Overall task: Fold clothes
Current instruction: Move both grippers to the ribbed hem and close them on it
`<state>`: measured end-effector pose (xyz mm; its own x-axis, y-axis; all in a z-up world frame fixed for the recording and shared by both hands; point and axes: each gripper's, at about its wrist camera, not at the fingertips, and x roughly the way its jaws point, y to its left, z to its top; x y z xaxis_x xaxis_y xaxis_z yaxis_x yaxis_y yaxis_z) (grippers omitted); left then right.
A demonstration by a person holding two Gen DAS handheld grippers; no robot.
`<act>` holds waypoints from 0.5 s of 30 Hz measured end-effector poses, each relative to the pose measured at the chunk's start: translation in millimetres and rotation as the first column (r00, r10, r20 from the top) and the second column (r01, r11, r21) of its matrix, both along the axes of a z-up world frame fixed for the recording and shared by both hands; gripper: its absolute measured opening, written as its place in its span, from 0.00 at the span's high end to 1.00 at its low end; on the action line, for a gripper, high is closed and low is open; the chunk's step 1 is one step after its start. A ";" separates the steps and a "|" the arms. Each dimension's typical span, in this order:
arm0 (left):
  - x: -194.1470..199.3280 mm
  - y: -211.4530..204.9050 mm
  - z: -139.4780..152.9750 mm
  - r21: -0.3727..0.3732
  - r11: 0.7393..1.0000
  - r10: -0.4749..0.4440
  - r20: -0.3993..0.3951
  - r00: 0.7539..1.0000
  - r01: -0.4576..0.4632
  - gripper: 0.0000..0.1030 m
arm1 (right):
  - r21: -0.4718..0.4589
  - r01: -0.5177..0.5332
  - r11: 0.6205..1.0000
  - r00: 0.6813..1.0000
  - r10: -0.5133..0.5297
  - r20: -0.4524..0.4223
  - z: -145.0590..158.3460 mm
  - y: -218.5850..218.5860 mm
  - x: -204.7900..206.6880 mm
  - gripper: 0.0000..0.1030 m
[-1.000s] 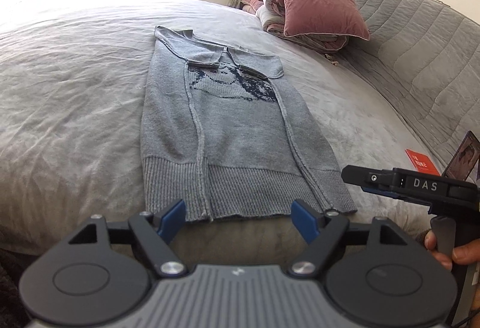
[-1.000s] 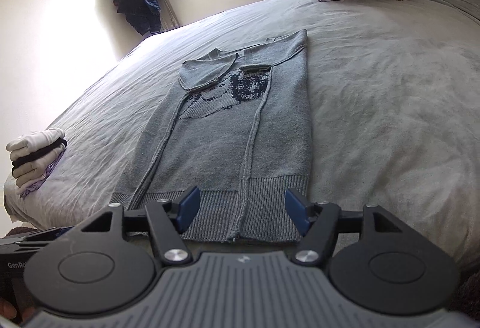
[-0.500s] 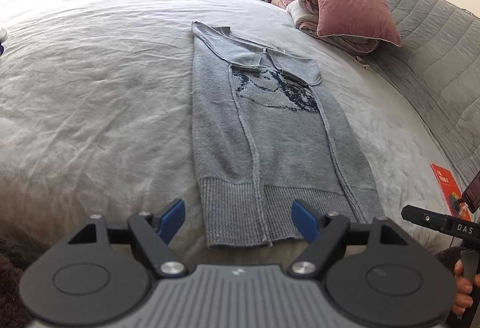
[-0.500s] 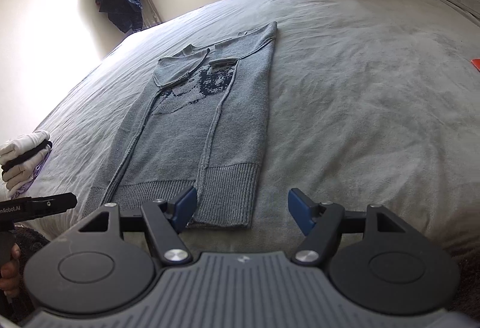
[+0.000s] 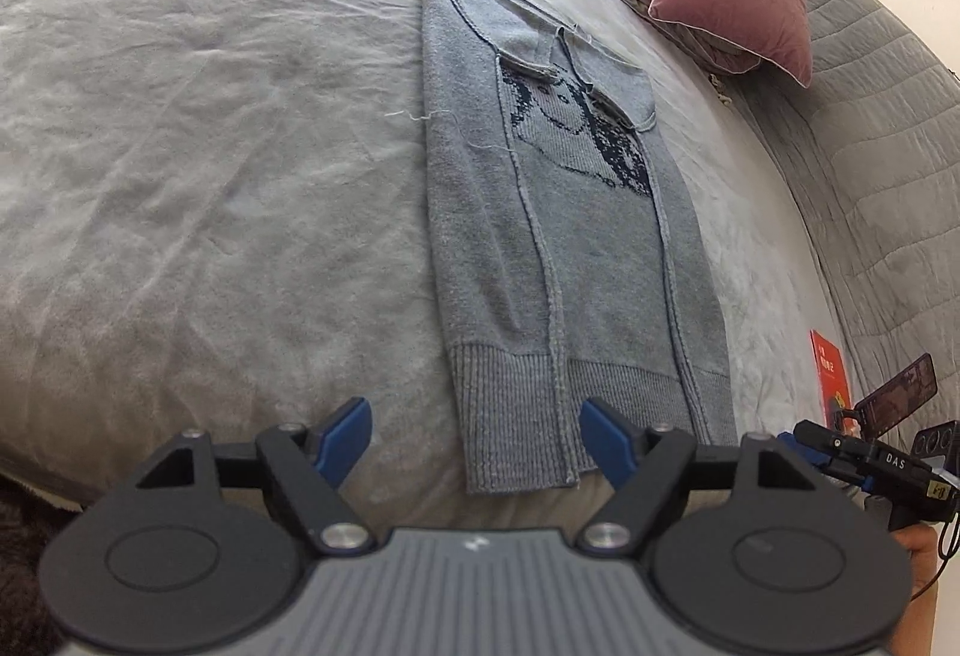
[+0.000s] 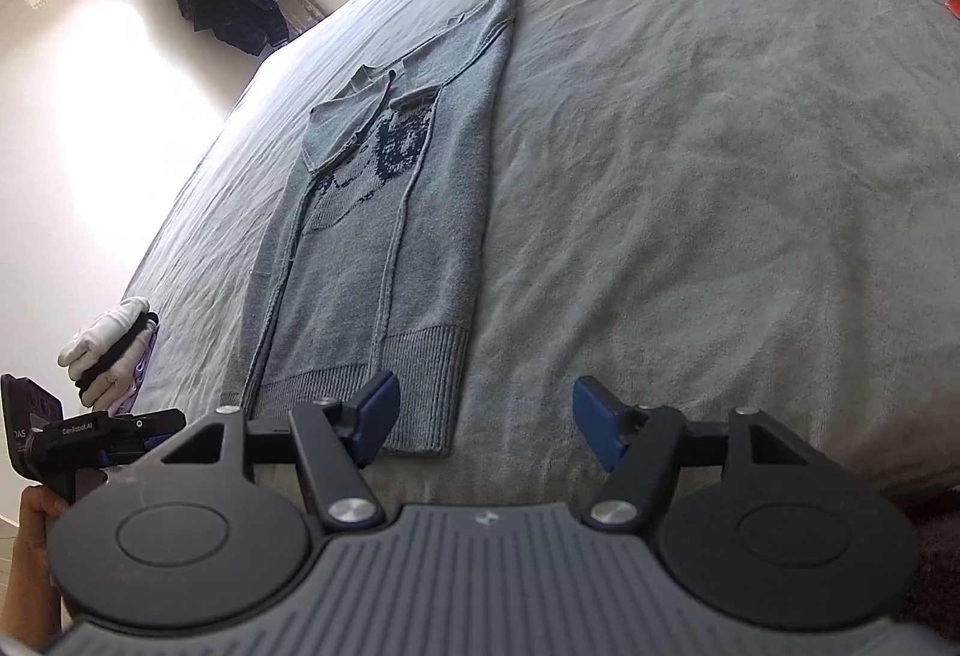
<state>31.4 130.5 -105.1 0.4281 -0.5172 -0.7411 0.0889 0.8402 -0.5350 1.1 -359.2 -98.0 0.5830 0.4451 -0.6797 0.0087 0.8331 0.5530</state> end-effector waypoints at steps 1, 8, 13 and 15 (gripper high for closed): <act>1.5 4.2 -0.4 -0.014 1.000 0.002 -0.005 1.000 -0.002 0.25 | -0.002 -0.017 1.000 1.000 0.017 -0.014 1.3 -1.3 1.7 0.36; 12.3 23.4 -14.2 -0.062 0.998 0.016 -0.048 0.999 -0.019 0.33 | 0.118 -0.058 0.991 0.997 0.064 -0.051 -7.0 -9.3 17.3 0.45; 16.9 23.3 -22.2 -0.079 0.997 -0.029 -0.055 0.998 0.025 0.34 | 0.154 -0.085 0.984 0.990 0.101 -0.096 -22.8 1.1 27.2 0.53; 20.7 23.2 -24.9 -0.096 0.994 -0.051 -0.062 0.997 0.045 0.39 | 0.160 -0.103 0.982 0.986 0.122 -0.111 -28.9 7.0 30.7 0.57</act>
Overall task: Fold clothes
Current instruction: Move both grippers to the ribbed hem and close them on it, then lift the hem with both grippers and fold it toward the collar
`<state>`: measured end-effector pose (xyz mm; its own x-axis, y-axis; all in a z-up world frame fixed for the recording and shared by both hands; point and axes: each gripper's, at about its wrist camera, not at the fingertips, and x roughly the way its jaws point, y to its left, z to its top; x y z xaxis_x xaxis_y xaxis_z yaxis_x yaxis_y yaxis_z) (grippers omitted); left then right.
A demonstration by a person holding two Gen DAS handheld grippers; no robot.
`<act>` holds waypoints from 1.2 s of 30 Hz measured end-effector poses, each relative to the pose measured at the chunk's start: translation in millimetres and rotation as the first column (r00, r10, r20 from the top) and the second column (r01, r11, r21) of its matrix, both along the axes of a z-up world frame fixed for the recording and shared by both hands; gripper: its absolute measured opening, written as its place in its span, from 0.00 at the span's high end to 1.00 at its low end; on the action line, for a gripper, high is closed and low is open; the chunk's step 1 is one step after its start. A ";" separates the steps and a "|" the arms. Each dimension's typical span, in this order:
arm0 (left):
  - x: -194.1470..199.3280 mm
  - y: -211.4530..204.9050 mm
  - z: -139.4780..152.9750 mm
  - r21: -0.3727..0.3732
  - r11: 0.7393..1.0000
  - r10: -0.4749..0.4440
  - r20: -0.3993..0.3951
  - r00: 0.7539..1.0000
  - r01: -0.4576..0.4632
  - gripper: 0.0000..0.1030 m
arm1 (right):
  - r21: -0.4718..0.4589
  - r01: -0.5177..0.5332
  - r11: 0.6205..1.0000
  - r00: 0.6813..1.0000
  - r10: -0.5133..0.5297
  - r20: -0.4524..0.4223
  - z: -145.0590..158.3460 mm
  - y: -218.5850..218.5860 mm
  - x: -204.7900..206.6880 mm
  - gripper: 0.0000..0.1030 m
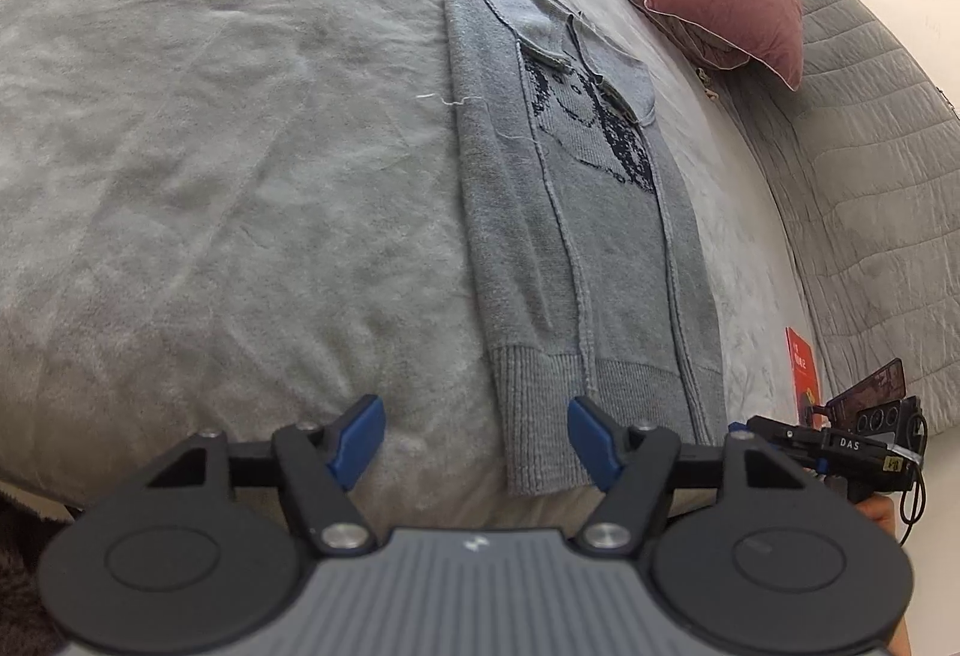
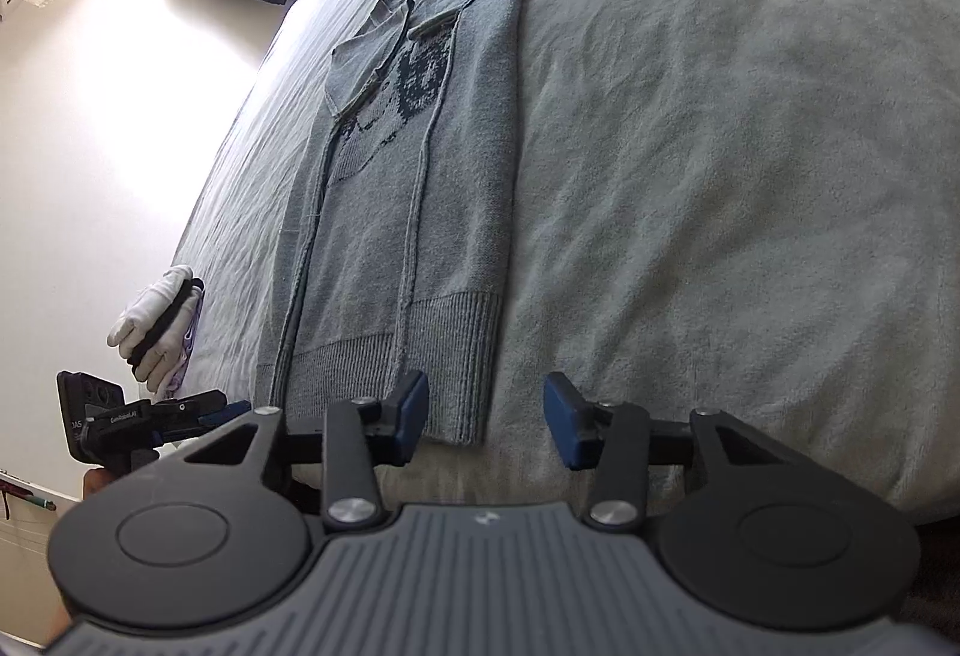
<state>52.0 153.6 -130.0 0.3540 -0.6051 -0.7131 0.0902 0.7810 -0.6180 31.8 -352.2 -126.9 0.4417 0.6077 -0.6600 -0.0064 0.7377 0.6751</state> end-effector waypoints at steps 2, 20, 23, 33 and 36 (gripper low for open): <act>3.8 -0.6 -3.1 -0.023 1.000 -0.019 -0.013 1.000 0.019 0.52 | 0.005 -0.015 1.000 1.000 0.015 -0.004 -3.3 3.8 3.9 0.58; 12.7 -19.2 -45.0 -0.307 0.945 -0.139 -0.062 0.988 0.114 0.64 | 0.259 -0.036 0.965 0.993 0.063 -0.096 -41.4 -8.6 30.7 0.91; 12.0 -27.0 -49.3 -0.320 0.938 -0.165 -0.068 0.984 0.135 0.69 | 0.275 -0.062 0.960 0.991 0.093 -0.099 -41.1 -8.1 35.1 0.91; 15.1 -27.5 -58.3 -0.342 0.930 -0.175 -0.099 0.980 0.131 0.80 | 0.313 -0.094 0.945 0.989 0.126 -0.082 -39.8 -9.7 38.3 0.89; 16.3 -29.8 -57.1 -0.342 0.930 -0.177 -0.102 0.979 0.133 0.81 | 0.328 -0.102 0.939 0.988 0.134 -0.077 -40.5 -7.7 38.0 0.89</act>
